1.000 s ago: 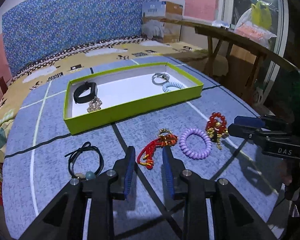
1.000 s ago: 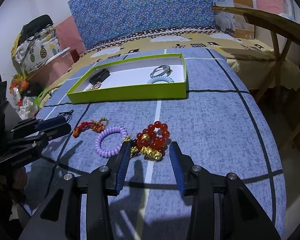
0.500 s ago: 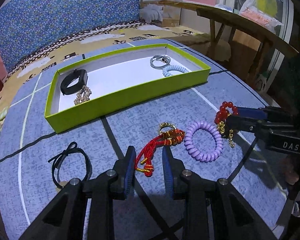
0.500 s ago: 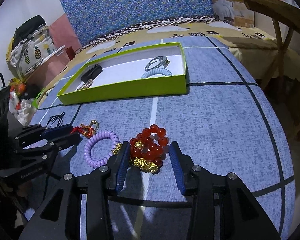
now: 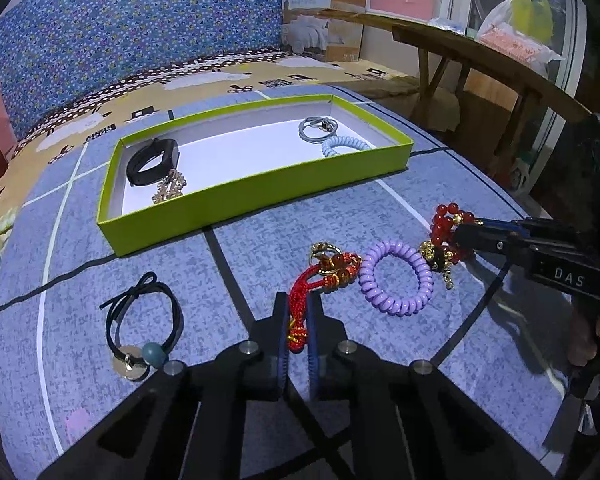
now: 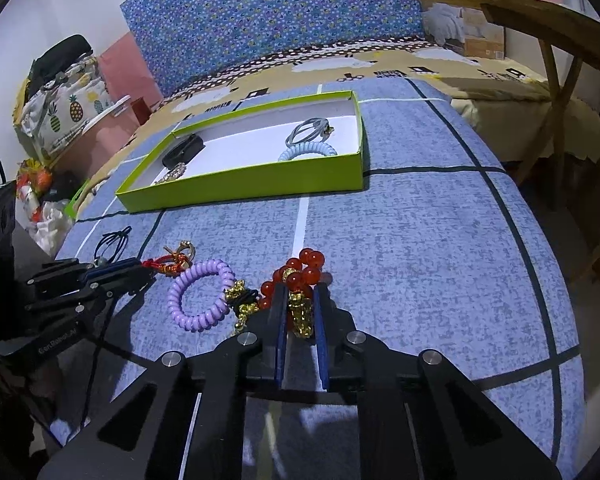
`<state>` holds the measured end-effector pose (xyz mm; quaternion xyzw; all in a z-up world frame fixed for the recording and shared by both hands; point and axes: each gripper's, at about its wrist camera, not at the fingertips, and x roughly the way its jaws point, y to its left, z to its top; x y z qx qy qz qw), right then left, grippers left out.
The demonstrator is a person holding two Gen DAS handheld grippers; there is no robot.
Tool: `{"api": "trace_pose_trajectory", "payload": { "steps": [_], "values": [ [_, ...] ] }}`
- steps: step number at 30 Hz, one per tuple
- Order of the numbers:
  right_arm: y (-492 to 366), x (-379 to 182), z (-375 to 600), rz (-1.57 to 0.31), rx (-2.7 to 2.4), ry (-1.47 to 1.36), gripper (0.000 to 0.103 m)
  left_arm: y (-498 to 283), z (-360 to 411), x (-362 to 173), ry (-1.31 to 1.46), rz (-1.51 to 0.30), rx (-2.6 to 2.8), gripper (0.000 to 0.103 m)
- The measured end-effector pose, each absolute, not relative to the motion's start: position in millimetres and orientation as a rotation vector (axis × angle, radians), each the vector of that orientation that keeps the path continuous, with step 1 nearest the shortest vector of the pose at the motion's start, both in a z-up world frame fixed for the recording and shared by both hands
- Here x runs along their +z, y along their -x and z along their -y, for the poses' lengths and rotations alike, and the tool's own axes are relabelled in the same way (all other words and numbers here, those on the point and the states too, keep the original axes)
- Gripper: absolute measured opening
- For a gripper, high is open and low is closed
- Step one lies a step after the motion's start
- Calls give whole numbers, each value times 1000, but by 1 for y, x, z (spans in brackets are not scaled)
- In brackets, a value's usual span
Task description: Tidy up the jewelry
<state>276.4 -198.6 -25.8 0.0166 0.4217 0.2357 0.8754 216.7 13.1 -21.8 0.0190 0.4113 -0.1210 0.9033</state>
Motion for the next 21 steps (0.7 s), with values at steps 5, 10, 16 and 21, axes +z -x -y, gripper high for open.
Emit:
{"api": "trace_pose_trajectory", "payload": {
  "steps": [5,10,16,21],
  "values": [
    [-272,-23,202,-869,493,-44,12,-210,-16,-19,-16,-833,-257,6],
    [-267,-19,207,-852,492,-58,12,-200,-21,-13,22,-804,-270,6],
    [-263,-15,212,-836,491,-75,12,-193,-25,-8,46,-780,-278,6],
    [-259,-9,215,-815,497,-82,12,-188,-30,0,68,-757,-276,6]
  ]
}}
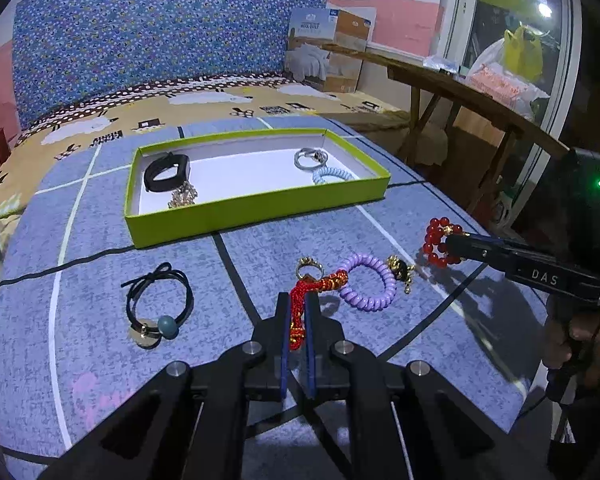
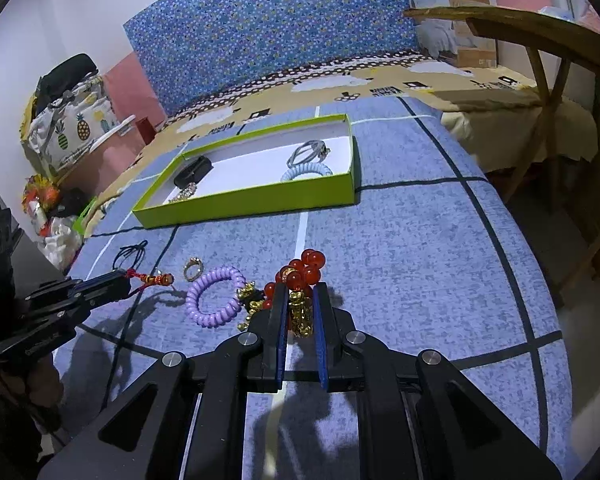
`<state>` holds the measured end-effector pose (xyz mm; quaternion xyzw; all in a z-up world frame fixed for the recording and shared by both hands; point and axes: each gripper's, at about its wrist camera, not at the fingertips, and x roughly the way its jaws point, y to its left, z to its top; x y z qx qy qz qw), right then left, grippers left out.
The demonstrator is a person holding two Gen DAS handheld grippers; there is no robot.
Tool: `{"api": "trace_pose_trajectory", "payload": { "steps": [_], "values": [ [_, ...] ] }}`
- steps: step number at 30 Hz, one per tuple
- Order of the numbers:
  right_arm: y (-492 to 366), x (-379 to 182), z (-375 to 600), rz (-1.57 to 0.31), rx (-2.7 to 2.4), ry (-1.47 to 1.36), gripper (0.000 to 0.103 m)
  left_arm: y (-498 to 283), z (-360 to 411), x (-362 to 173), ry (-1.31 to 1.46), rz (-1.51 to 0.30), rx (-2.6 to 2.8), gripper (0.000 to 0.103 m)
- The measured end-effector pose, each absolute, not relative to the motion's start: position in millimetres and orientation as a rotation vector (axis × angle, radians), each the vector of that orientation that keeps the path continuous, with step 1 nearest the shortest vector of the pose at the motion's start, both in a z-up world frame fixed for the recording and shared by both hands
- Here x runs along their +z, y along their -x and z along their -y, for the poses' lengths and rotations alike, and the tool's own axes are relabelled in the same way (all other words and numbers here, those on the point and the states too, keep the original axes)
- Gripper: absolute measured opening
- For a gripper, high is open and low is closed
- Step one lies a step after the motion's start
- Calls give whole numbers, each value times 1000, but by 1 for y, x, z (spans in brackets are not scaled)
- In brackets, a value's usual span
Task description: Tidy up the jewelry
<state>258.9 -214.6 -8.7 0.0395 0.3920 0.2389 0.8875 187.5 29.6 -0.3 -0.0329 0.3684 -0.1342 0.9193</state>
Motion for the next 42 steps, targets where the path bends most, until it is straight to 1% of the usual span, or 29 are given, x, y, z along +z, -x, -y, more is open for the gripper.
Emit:
{"api": "trace_pose_trajectory", "payload": {
  "steps": [11,21,33,42],
  "values": [
    [-255,5,212,-775,512,-84,12,-186,-36,14,88,-709,-249,6],
    [-266,20,197,-740,542,-47,12,-204,-40,26,67,-679,-219,6],
    [-321,36,177,-707,569,-23,12,-259,-52,40,37,-654,-168,6],
    [-369,29,149,-731,597,9,12,-303,-61,33,29,-675,-136,6]
  ]
}}
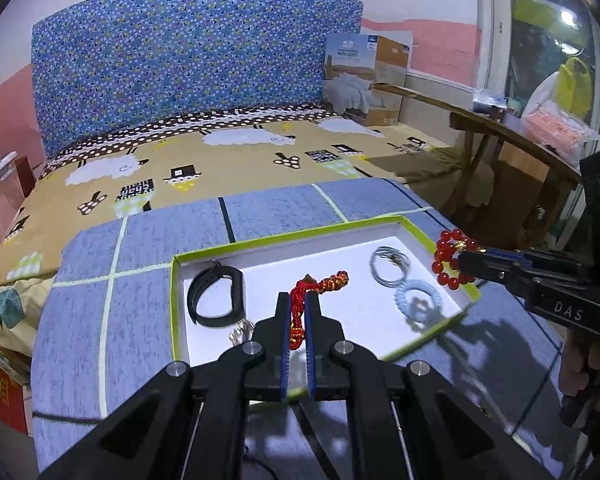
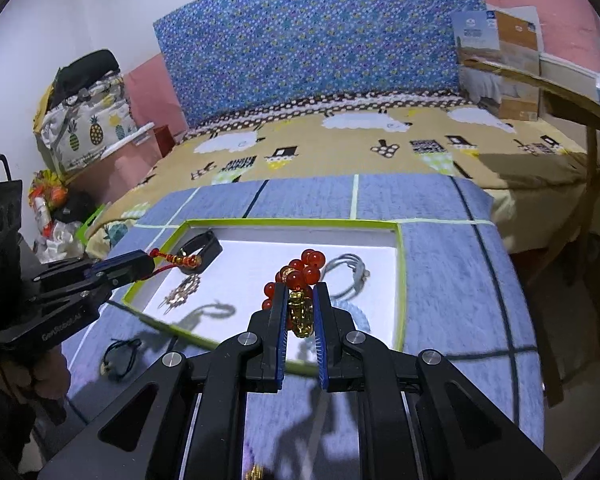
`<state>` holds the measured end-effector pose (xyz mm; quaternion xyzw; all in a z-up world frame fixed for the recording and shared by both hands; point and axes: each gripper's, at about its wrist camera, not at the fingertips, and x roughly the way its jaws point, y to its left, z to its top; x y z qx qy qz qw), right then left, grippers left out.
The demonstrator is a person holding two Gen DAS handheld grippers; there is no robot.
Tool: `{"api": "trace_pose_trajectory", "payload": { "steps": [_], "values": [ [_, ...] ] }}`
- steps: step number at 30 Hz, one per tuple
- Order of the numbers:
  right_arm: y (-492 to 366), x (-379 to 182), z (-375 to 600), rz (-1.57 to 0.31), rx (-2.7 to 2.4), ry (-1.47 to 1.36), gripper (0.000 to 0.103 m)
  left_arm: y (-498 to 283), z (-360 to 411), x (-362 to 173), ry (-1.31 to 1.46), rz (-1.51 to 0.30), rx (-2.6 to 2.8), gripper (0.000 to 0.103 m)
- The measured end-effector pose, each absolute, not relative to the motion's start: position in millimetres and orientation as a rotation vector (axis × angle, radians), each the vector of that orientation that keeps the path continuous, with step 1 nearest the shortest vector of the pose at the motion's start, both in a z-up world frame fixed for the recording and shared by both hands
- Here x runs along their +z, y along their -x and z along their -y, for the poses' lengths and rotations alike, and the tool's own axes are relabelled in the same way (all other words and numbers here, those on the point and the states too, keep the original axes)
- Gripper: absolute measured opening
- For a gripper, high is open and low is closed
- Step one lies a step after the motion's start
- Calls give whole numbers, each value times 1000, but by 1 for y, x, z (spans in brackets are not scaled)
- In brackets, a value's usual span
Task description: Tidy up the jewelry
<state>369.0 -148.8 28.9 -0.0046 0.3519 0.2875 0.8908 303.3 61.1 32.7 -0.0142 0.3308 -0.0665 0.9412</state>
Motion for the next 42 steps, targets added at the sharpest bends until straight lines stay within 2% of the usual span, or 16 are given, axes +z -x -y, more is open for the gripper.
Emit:
{"api": "trace_pose_trajectory", "payload": {
  "steps": [19,29,37,42],
  "values": [
    [-444,-20,105,-922,567,56,12,-380,-61,-1,-8,-800,-77,6],
    [-456,-20,121,-930,525,20,13,-389,-59,-16,12,-846,-73,7],
    [-451,-15,121,-914,530,38,17,-386,-59,-16,27,-843,-89,8],
    [-440,-11,121,-891,536,50,18,-377,-60,-11,41,-825,-103,15]
  ]
}}
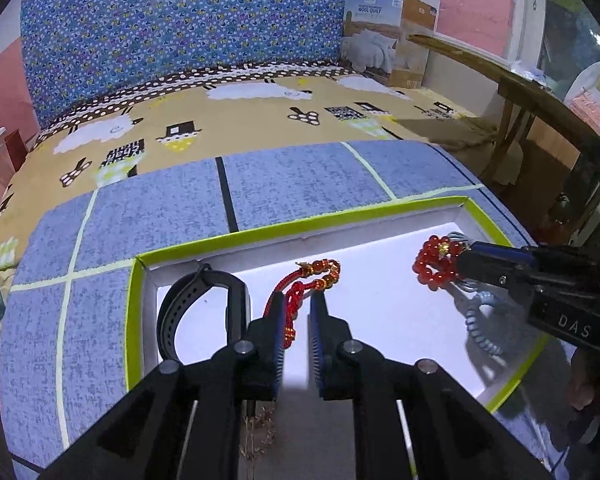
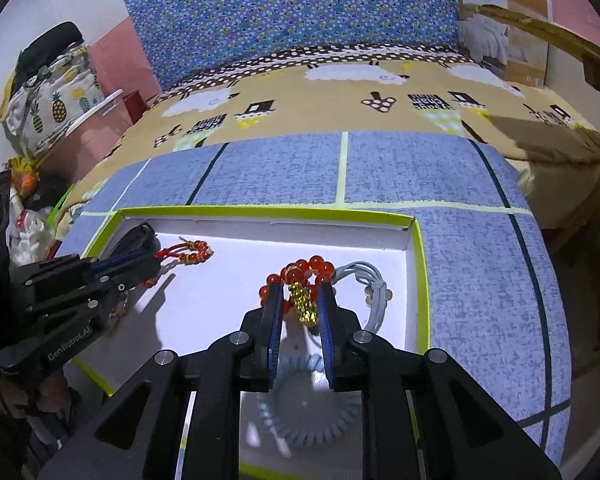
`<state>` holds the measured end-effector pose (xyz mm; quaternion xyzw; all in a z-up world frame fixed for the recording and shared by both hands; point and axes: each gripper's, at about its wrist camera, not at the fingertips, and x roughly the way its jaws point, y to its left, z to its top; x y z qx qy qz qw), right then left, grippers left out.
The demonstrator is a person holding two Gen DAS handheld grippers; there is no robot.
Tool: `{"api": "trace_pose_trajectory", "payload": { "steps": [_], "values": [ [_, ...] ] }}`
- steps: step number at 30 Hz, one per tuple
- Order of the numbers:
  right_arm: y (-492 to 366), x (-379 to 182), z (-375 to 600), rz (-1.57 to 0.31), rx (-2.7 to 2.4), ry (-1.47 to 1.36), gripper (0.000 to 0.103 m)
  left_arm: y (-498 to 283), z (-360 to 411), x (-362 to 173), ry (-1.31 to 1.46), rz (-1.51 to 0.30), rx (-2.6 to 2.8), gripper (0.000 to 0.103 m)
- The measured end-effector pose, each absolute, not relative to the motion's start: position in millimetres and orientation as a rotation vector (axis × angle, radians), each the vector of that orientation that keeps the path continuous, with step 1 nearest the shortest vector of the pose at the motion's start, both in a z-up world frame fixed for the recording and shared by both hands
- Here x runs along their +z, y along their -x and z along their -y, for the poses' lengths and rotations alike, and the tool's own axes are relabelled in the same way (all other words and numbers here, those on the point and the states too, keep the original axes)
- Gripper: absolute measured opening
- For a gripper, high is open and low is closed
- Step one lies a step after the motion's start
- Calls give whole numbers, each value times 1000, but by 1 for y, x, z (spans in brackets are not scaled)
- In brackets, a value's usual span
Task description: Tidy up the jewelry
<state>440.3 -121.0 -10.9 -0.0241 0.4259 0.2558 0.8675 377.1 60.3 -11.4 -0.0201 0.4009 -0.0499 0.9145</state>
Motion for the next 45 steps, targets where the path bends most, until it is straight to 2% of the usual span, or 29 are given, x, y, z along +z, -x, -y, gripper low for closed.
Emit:
{"api": "trace_pose_trajectory", "payload": {
  "steps": [23,35,45],
  "values": [
    [-306,36,174,-711,588,8,18,-237,-61,33,85,-622,-150,15],
    [-248,31,184,-680,590,20,18,-182,-62,31,76,-595,-145,15],
    [-233,18,186,-705,582,37,18,-157,-64,21,75,-608,-139,15]
  ]
}}
